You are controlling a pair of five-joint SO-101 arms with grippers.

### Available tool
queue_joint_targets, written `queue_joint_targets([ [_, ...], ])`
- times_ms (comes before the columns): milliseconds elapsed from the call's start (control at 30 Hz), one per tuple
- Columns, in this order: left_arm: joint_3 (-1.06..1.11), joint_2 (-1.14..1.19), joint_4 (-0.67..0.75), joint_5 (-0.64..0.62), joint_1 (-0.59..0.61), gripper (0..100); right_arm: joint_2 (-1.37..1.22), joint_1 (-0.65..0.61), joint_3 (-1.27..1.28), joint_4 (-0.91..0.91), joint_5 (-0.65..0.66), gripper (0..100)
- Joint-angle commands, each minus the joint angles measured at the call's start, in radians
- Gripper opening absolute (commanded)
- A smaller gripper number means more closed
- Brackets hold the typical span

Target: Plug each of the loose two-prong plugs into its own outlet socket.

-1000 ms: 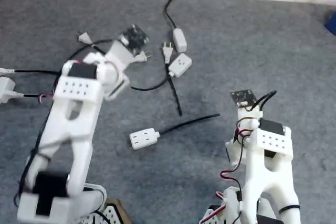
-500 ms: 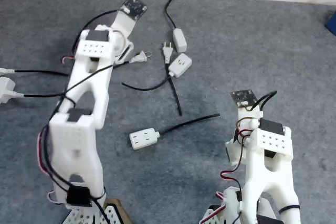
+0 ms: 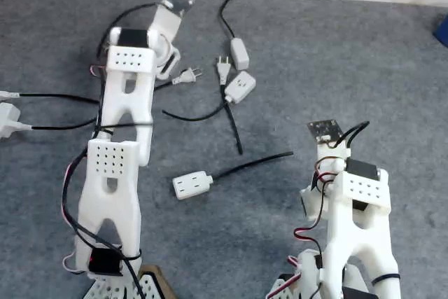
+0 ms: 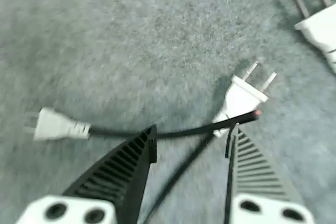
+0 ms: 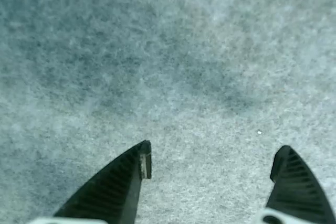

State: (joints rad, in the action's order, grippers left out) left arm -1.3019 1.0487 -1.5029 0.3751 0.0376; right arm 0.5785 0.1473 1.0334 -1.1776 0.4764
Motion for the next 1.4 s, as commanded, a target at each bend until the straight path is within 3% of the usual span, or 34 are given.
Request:
queue_joint_targets([
  [0, -0.140, -0.013, -0.196, -0.021, 0.007, 22, 0.007, -0.012, -0.005, 0.036, -0.003, 35.1],
  [233, -0.116, 0.093, -0.176, 0.034, 0.007, 22, 0.007, -0.012, -0.005, 0.036, -0.003, 35.1],
  [500, -0.125, 0.208, 0.043, 0.120, 0.047, 22, 0.007, -0.012, -0.004, 0.036, -0.003, 35.1],
  [667, -0.128, 0.260, 0.106, 0.129, 0.074, 22, 0.007, -0.012, -0.002, 0.036, -0.003, 35.1],
  [1000, -0.114, 0.351, 0.043, 0.221, 0.070, 21, 0.010, -0.012, 0.019, 0.036, 0.023, 35.1],
  [1167, -0.113, 0.352, -0.003, 0.282, 0.073, 6, 0.013, -0.012, 0.019, 0.036, 0.023, 35.1],
  [1367, -0.113, 0.352, -0.034, 0.308, 0.071, 4, 0.016, -0.010, 0.019, 0.036, 0.023, 35.1],
])
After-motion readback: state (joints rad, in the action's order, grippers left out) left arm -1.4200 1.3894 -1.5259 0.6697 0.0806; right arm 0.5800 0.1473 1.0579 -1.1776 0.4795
